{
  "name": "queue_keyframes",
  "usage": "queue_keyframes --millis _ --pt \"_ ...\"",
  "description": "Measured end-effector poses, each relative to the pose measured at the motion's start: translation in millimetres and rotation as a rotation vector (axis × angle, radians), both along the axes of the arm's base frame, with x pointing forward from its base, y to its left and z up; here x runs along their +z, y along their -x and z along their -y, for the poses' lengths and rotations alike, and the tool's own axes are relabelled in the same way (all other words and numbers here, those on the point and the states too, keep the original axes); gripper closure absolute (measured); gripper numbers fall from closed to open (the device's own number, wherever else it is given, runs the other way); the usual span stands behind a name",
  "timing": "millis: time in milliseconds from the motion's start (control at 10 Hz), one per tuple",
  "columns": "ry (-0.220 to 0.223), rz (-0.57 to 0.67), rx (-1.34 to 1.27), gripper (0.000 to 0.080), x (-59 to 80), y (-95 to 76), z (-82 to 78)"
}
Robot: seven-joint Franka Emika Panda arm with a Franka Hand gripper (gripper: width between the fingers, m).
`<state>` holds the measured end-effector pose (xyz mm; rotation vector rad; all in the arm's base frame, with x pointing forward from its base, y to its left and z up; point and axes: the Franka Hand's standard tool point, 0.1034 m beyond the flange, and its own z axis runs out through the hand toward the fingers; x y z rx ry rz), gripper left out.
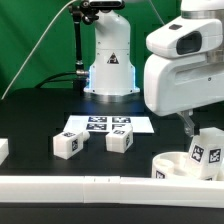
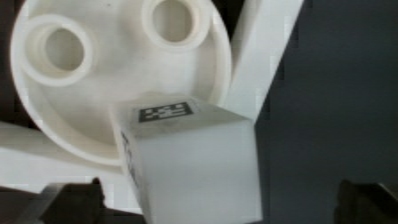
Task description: Assemble stool
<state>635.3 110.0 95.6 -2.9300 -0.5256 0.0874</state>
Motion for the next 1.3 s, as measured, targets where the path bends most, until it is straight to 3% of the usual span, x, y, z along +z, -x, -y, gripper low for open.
queue_keyframes --millis 500,900,1300 --pt "0.011 0.149 0.630 0.0150 1.2 -10.7 6.5" --pt "0.016 0.180 0.882 0.0150 0.7 -12.6 14.3" --pt "0.052 0.234 1.247 0.0150 -7.7 -10.2 11.7"
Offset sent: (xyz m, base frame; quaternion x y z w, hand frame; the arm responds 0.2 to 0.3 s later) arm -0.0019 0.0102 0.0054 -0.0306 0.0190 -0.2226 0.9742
